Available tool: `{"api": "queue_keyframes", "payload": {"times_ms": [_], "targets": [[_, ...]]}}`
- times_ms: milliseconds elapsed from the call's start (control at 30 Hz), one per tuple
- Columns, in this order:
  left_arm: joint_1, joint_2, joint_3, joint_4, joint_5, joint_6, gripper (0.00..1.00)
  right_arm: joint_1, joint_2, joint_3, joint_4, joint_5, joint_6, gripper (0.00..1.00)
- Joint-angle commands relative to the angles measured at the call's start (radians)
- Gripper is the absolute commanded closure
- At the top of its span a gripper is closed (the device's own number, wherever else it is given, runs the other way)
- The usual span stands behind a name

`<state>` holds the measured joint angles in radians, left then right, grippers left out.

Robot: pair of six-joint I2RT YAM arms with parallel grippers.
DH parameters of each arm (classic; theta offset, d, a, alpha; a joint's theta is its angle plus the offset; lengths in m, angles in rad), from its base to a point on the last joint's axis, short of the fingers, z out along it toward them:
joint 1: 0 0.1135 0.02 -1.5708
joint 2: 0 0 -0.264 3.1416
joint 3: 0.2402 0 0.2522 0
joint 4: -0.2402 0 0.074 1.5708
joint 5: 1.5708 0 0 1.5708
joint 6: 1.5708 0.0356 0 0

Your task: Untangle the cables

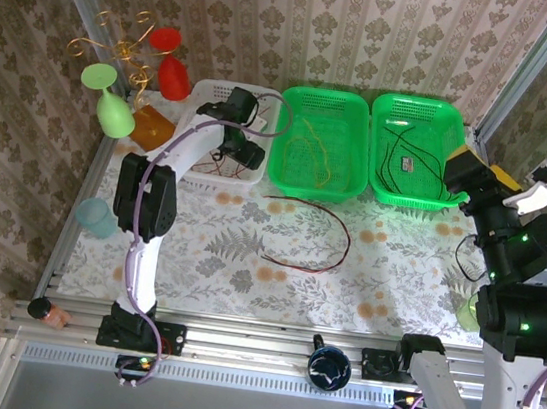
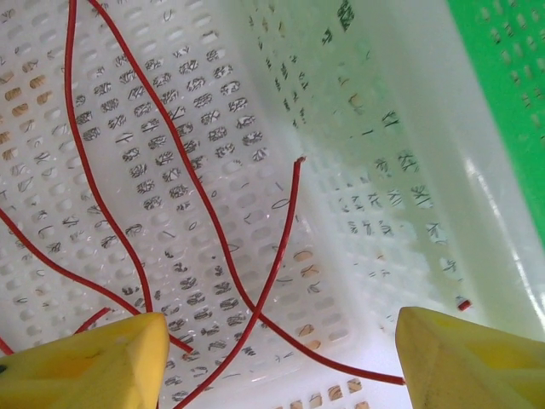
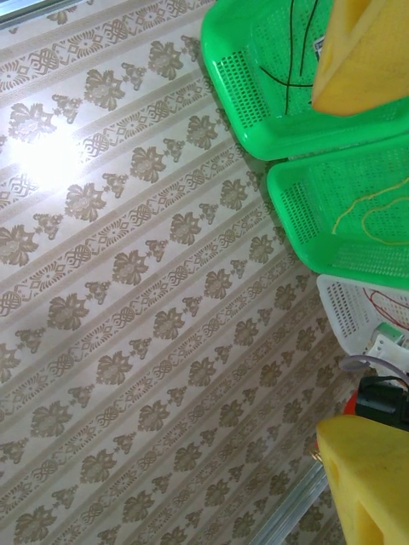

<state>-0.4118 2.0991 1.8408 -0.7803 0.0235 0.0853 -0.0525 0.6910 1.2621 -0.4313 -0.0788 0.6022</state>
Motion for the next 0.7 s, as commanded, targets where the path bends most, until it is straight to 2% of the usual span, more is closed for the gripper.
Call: {"api": "queue_keyframes", "payload": {"times_ms": [0, 300, 667], "targets": [[0.003, 0.011, 0.023, -0.024, 0.045, -0.040, 0.29, -0.001, -0.015, -0.017, -0.011, -0.012, 0.002, 0.09], [-0.004, 0.023, 0.027, -0.020, 0.111, -0.074, 0.28, -0.001, -0.010, -0.054, -0.022, -0.025, 0.004, 0.09], [0.009, -0.010, 0.029, 0.010, 0.115, -0.091, 0.28, -0.001, 0.015, -0.109, -0.060, -0.032, 0.028, 0.09]]}}
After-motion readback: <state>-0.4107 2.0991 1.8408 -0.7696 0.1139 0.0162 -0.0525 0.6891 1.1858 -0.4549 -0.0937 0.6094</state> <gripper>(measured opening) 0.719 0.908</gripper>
